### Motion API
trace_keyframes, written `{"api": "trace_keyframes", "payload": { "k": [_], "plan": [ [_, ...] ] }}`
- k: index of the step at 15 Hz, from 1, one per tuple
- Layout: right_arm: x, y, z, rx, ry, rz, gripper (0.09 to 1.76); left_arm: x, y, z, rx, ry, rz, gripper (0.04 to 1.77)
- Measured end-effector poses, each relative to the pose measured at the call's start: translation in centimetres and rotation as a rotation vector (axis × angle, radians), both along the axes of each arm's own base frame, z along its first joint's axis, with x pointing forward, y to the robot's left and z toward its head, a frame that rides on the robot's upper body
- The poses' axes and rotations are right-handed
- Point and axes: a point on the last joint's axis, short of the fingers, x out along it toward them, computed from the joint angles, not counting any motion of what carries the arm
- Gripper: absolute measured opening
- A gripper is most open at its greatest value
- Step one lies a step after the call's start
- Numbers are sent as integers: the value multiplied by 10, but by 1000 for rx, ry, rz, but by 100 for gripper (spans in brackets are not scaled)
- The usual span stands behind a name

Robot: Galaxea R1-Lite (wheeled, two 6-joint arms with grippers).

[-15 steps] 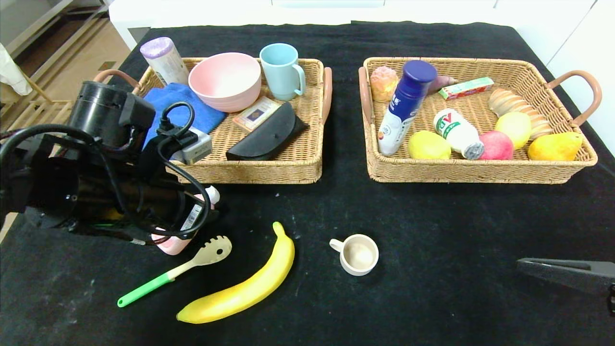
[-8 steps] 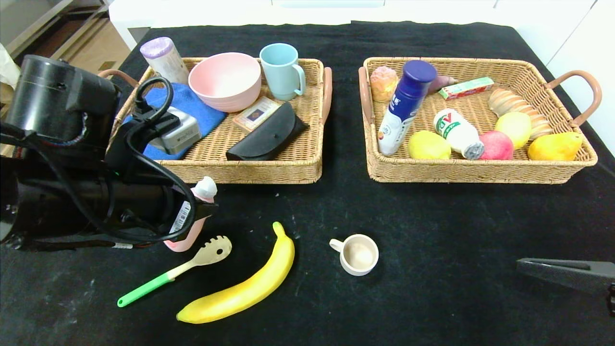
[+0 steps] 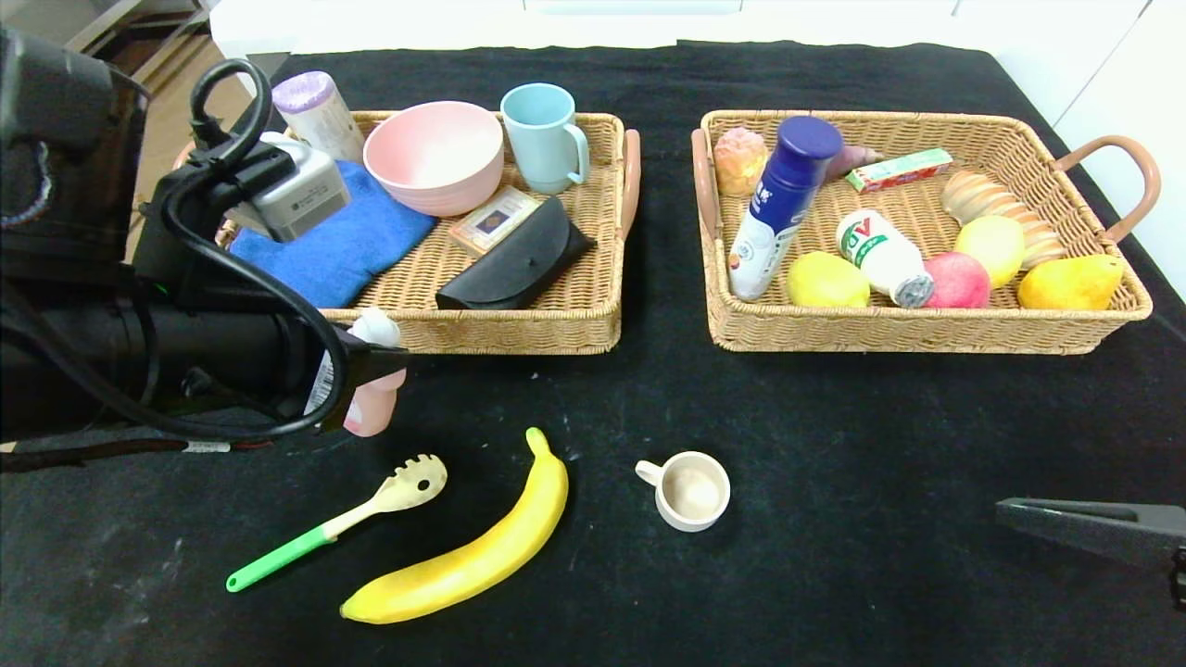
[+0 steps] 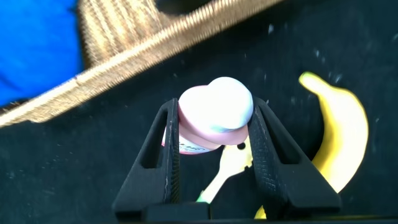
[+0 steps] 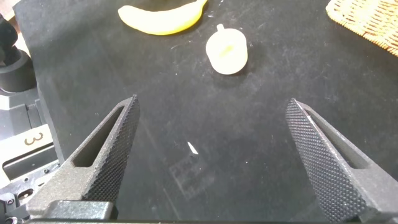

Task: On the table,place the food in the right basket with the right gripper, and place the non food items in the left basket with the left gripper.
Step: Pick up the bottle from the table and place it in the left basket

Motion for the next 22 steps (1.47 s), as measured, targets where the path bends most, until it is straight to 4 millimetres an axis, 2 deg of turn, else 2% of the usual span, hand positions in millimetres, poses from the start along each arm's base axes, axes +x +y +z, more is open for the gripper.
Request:
{"api": "trace_keyframes", "payload": {
  "k": [5,12,17,22],
  "plan": [
    [0,0,0,0,0,-1,171,0,-1,28,-53,-83,-12,74],
    [0,0,0,0,0,-1,171,10,-6,59,-119,-175,-33,74],
    [0,0,0,1,-2,-2,171,32,-17,73,-203,-204,-13,74],
    [1,-1,1,4,-6,-12,171,56,-27,73,-263,-198,-84,74]
  ]
}}
